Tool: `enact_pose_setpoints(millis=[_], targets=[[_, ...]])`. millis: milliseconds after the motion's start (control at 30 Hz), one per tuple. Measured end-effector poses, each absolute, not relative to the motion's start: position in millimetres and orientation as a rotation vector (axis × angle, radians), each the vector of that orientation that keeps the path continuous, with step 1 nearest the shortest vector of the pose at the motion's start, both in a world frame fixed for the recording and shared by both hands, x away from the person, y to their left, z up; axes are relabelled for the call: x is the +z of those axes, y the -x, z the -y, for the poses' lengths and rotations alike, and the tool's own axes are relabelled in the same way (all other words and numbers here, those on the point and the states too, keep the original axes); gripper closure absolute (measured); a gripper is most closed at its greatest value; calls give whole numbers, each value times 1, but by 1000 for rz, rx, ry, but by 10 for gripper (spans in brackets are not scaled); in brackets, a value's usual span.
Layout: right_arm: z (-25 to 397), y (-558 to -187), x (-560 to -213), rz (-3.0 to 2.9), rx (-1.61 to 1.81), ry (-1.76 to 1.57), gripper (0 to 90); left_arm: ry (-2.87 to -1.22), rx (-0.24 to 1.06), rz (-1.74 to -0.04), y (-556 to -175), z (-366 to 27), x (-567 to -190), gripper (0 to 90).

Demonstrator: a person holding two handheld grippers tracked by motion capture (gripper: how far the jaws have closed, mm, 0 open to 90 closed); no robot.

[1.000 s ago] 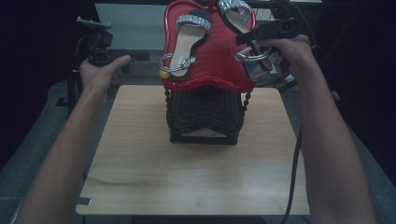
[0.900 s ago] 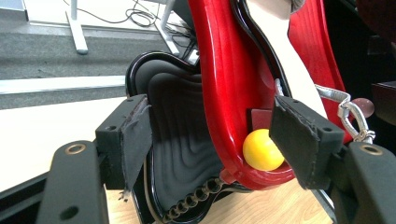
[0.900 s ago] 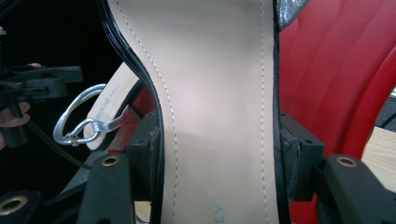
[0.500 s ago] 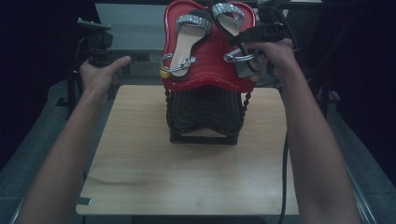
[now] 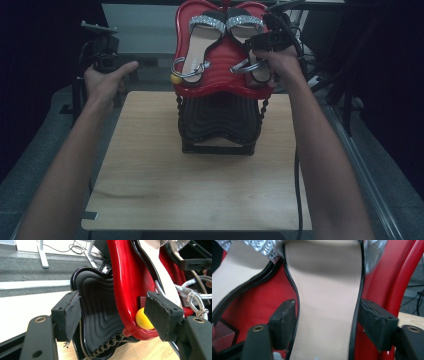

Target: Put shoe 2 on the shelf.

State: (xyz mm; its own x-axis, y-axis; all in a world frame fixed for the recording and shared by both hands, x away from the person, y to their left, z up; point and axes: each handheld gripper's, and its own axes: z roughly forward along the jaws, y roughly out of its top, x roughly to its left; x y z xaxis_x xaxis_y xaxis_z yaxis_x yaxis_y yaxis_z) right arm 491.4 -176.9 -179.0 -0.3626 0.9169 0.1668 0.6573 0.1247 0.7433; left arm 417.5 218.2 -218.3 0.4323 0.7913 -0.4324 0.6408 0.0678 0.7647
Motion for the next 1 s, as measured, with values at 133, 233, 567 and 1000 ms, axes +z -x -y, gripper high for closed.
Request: enact_pose_setpoints(millis=[133,233,567,1000], targets=[[185,-489,-175,-2068,1135,-1516,282,-1631,175,-1276,-418,-219,-219,297],[192,-486,-173,-2071,1195,-1498,298,-1632,173,-1274,-418,-220,-221,297],[221,-473,-170,-2096,1472,-1381,390,-1634,177,-1270,-417,-221,-222,297],[269,-445,-174,-2119,1601,-1227,409,-1624,164,-1269,-414,-218,-226,297]])
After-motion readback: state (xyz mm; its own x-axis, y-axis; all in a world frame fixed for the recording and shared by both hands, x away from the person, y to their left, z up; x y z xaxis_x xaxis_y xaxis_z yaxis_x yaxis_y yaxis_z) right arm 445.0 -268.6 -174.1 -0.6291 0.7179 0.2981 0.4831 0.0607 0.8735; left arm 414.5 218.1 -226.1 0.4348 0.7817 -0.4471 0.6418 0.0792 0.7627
